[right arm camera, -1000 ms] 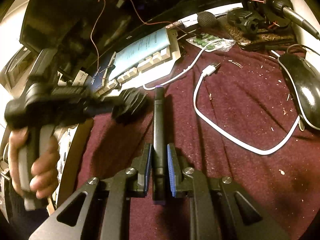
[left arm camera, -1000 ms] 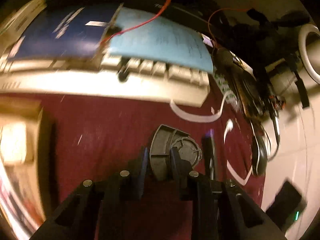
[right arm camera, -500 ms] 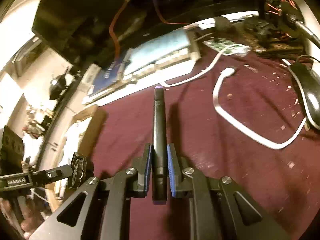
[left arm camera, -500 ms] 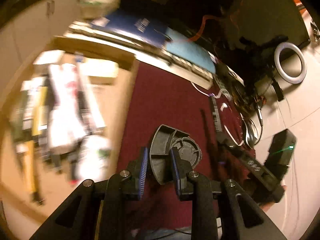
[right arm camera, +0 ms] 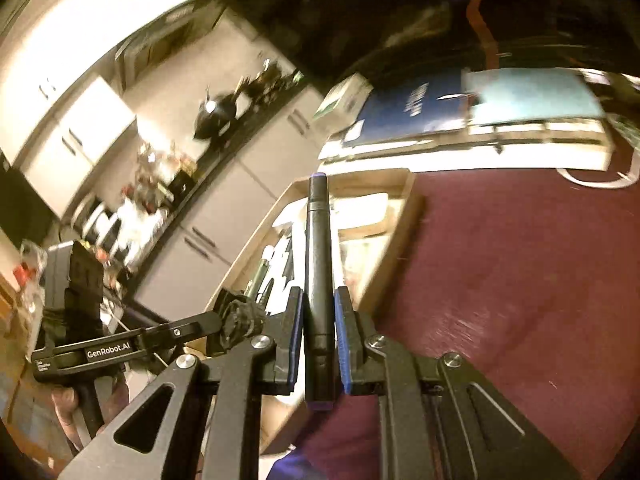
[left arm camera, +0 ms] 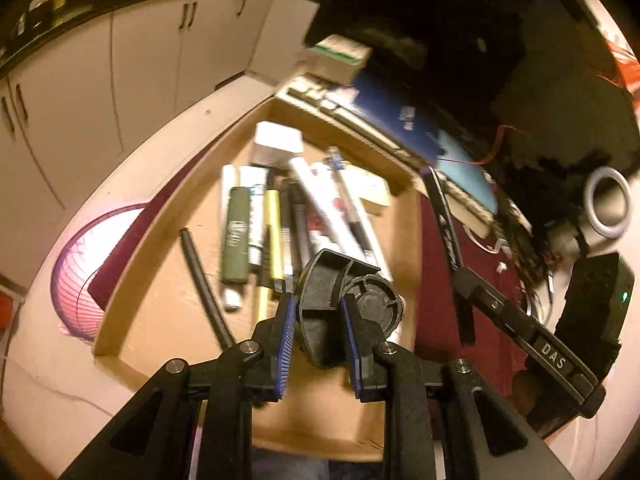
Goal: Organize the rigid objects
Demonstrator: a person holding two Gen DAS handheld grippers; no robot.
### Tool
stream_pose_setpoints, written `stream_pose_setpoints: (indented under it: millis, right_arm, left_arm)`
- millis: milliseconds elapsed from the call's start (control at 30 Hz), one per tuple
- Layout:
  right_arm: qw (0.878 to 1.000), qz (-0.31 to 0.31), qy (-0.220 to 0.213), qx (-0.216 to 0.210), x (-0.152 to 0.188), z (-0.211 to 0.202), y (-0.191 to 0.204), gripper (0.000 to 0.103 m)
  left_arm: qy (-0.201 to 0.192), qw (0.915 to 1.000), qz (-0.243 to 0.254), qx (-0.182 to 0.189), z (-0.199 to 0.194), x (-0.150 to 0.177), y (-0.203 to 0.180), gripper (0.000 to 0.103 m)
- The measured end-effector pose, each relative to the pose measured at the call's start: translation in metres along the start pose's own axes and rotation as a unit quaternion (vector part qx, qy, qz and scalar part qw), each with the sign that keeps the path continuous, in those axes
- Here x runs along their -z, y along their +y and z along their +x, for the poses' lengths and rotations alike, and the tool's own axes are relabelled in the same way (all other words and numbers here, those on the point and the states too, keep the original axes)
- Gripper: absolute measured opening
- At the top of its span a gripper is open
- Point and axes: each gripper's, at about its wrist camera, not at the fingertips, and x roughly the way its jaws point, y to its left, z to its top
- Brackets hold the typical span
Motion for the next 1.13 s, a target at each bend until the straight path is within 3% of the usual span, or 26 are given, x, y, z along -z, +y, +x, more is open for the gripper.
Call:
stream_pose_setpoints:
  millis: [300,367,400,433,500,567,600,700,900,1067,1133]
  right_arm:
    - [0.998,-0.012,0.059,0.028,-0.014,0.07,0.003,0.015]
    - [0.997,-0.017,0.06,0.034,-0.013,0.073,0.006,0.016]
    - [0.997,-0.02,0.058,0.036,-0.013,0.071,0.008,0.016]
    - [0.998,-0.02,0.055,0.038,-0.013,0.068,0.01,0.02]
    - [0.998,-0.027,0.048,0.033,-0.011,0.057,0.017,0.03]
    - [0.998,-0.036,0.028,0.042,-0.006,0.04,0.025,0.036]
    - [0.998,-0.039,0.023,0.043,-0.004,0.035,0.029,0.039]
    - [0.998,-0.043,0.012,0.051,0.003,0.019,0.038,0.046]
    - [0.996,-0.041,0.03,0.079,0.021,0.006,0.046,0.047]
    - [0.994,-0.047,0.034,0.092,0.035,0.009,0.047,0.048]
    - [0.994,-0.04,0.04,0.091,0.038,0.01,0.044,0.048]
  left_arm:
    - [-0.02,0.9997,-0.001,-0.016,0.013,-0.004,0.016,0.024]
    - [-0.037,0.9988,0.003,-0.032,0.012,-0.002,0.015,0.038]
    - [-0.047,0.998,0.005,-0.042,0.011,0.0,0.013,0.058]
    - [-0.06,0.9969,0.009,-0.051,0.009,0.003,0.011,0.071]
    - [-0.08,0.9944,0.019,-0.066,0.004,0.006,0.007,0.076]
    - [-0.104,0.9901,0.032,-0.088,-0.003,0.011,0.003,0.088]
    - [-0.116,0.9875,0.036,-0.1,-0.005,0.013,0.002,0.101]
    - [-0.124,0.982,0.051,-0.133,-0.004,0.019,0.001,0.102]
    - [-0.122,0.9758,0.085,-0.16,-0.004,0.034,-0.002,0.102]
    - [-0.14,0.9634,0.127,-0.19,-0.007,0.046,-0.004,0.102]
    - [-0.138,0.9624,0.129,-0.195,-0.008,0.048,-0.003,0.102]
